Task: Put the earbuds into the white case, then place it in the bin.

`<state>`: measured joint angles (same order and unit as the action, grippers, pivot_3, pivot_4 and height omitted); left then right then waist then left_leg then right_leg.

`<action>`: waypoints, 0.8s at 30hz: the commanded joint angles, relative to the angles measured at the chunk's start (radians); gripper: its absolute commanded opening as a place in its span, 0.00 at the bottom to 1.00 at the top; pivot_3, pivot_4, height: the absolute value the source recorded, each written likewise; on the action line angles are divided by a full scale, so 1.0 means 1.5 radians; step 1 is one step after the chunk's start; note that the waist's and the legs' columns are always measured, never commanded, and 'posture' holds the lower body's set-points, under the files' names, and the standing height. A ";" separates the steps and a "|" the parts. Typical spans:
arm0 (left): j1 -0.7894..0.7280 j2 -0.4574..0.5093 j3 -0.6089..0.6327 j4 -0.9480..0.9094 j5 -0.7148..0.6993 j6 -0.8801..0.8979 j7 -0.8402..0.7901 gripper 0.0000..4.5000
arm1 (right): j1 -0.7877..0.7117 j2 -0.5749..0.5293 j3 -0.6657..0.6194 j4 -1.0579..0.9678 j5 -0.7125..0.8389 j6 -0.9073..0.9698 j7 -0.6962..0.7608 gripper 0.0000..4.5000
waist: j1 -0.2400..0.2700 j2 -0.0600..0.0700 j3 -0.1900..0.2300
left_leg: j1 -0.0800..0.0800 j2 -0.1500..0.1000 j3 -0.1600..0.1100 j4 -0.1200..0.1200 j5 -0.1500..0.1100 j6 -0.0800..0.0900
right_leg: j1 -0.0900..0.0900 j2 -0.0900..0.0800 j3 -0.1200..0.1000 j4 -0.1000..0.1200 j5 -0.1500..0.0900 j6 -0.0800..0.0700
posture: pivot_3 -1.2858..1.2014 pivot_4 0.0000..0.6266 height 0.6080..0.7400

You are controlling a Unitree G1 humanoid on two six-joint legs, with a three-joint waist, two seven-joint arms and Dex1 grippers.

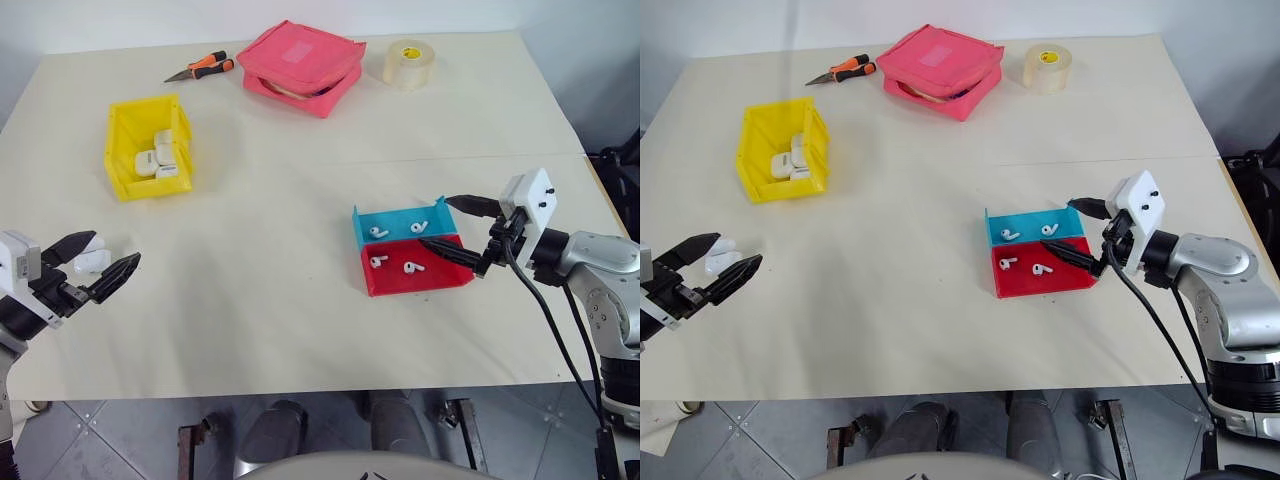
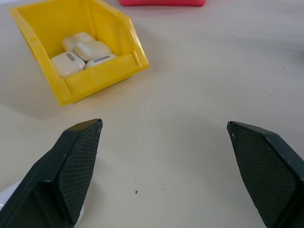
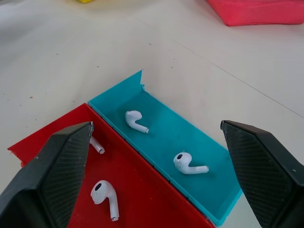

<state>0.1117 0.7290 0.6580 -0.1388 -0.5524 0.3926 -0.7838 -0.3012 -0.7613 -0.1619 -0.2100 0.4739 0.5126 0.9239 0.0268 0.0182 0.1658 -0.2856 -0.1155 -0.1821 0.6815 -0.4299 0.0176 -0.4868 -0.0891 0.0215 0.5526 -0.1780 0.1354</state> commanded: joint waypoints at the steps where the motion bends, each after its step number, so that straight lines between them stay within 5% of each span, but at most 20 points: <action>1: -0.007 0.018 0.010 0.001 0.000 -0.006 0.002 0.99 | -0.009 0.002 -0.009 -0.014 0.008 -0.013 -0.001 1.00 | 0.000 0.000 0.000 | 0.000 0.000 0.000 0.000 0.000 0.000 | 0.000 0.000 0.000 0.000 0.000 0.000 | 0.52 0.24 1.00; 15: -0.021 0.021 0.009 0.006 0.013 -0.011 0.023 0.99 | -0.021 0.004 -0.002 -0.002 0.005 -0.023 0.002 1.00 | -0.001 0.000 0.000 | 0.002 0.005 0.006 0.000 -0.002 -0.002 | 0.000 0.007 0.005 0.000 0.001 -0.002 | 0.52 0.24 1.00; 24: 0.034 0.006 0.098 -0.055 -0.013 0.078 0.121 0.99 | -0.090 0.022 0.030 0.070 -0.020 -0.063 0.020 1.00 | -0.004 -0.001 0.000 | 0.002 0.005 0.008 0.000 -0.003 -0.001 | -0.002 0.008 0.008 0.000 0.001 -0.002 | 0.52 0.24 1.00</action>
<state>0.1453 0.7391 0.7356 -0.1801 -0.5484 0.4915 -0.6299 -0.4079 -0.7321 -0.1165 -0.1128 0.4496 0.4499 0.9441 0.0202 0.0171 0.1658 -0.2831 -0.1075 -0.1686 0.6817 -0.4343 0.0165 -0.4914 -0.0775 0.0338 0.5536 -0.1764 0.1325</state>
